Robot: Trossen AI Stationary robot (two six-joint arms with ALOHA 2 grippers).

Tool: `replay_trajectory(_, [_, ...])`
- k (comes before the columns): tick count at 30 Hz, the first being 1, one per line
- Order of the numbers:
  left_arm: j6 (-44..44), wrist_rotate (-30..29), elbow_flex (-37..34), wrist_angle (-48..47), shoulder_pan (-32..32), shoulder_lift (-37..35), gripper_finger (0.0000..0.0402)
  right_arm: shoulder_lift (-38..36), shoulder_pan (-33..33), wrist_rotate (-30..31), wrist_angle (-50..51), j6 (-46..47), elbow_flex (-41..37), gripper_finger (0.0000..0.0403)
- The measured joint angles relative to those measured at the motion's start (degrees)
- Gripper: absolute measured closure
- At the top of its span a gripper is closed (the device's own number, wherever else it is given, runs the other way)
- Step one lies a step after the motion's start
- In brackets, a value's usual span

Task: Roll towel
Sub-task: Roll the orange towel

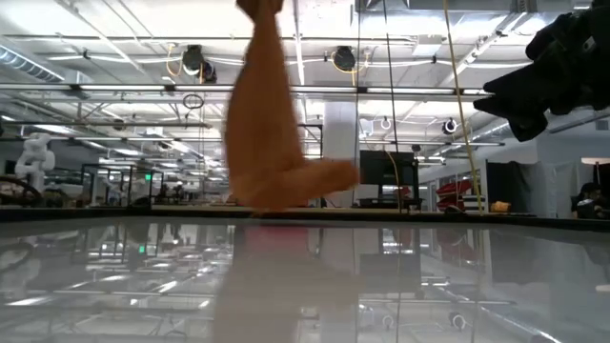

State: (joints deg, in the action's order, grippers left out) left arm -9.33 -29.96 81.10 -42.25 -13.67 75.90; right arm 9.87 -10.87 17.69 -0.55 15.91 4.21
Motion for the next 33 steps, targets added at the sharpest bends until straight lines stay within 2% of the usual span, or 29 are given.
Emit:
replay_trajectory(4, [-3.3,5.9,1.4,1.2,0.7,0.0,0.0401,5.6,0.0,0.0,-7.6,-3.4,0.0,0.0234])
replay_trajectory(9, [-3.0,6.5,1.4,-2.8,1.0,0.1,0.0401,13.9,0.0,0.0,-19.2,-8.3,0.0,0.0234])
replay_trajectory(12, [-1.0,8.7,1.5,-6.9,0.9,1.3,0.0401,19.0,0.0,0.0,-24.9,-9.5,0.0,0.0234])
replay_trajectory(16, [3.0,15.0,1.5,-13.1,0.9,4.2,0.0401,25.5,0.0,0.0,-29.5,-9.7,0.0,0.0227])
replay_trajectory(21, [7.4,20.0,1.4,-20.0,-0.9,9.9,0.0401,33.2,0.0,-1.4,-35.7,-9.6,0.3,0.0193])
replay_trajectory(24, [8.3,21.0,1.4,-22.4,-2.8,13.3,0.0401,37.3,0.0,-4.1,-36.1,-9.2,2.7,0.0167])
replay_trajectory(27, [9.5,21.1,1.4,-24.3,-4.4,16.1,0.0401,42.5,0.0,-9.3,-35.7,-8.2,6.0,0.0147])
replay_trajectory(30, [10.7,20.8,1.4,-25.1,-5.9,18.2,0.0401,49.0,-0.5,-14.0,-32.3,-6.2,10.0,0.0139])
replay_trajectory(33, [11.9,20.0,1.4,-25.1,-6.9,19.4,0.0401,56.5,-1.8,-15.0,-26.0,-4.4,13.7,0.0142])
